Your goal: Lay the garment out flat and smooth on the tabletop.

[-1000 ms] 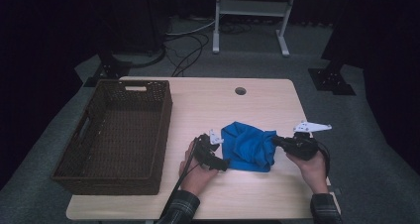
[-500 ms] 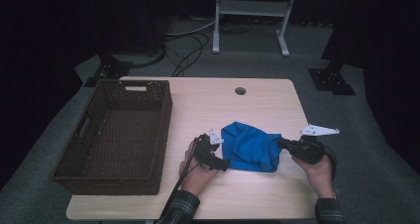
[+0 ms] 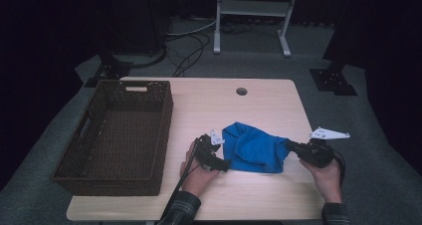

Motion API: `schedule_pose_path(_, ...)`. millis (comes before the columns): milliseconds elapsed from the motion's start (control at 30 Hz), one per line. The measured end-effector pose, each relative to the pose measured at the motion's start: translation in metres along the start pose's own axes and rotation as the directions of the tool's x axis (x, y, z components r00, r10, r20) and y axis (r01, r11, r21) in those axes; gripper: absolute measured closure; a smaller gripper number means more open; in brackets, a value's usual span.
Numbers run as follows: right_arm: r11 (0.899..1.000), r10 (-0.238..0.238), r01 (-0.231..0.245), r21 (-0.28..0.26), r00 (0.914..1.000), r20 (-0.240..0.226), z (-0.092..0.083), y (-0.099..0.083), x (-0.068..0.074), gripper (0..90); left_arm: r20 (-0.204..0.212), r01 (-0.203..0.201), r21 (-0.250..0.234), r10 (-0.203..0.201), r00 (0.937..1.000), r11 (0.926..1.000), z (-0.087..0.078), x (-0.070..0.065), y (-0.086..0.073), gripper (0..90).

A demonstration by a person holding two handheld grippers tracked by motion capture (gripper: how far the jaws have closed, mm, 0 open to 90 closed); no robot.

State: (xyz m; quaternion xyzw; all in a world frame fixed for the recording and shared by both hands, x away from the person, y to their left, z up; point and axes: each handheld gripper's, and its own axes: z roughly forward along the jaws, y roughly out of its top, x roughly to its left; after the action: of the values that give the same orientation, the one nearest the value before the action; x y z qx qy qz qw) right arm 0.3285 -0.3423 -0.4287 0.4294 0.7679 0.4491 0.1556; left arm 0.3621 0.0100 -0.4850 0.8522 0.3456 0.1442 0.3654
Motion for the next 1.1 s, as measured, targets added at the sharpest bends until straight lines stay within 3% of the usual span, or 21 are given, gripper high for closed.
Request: schedule_pose_path(1100,0.996,0.088,-0.085,-0.034,0.9928,0.082,-0.045,-0.031,-0.02,84.1,-0.001,0.001,0.0,-0.001,1.0,1.0,0.0,0.0,0.0,0.5)
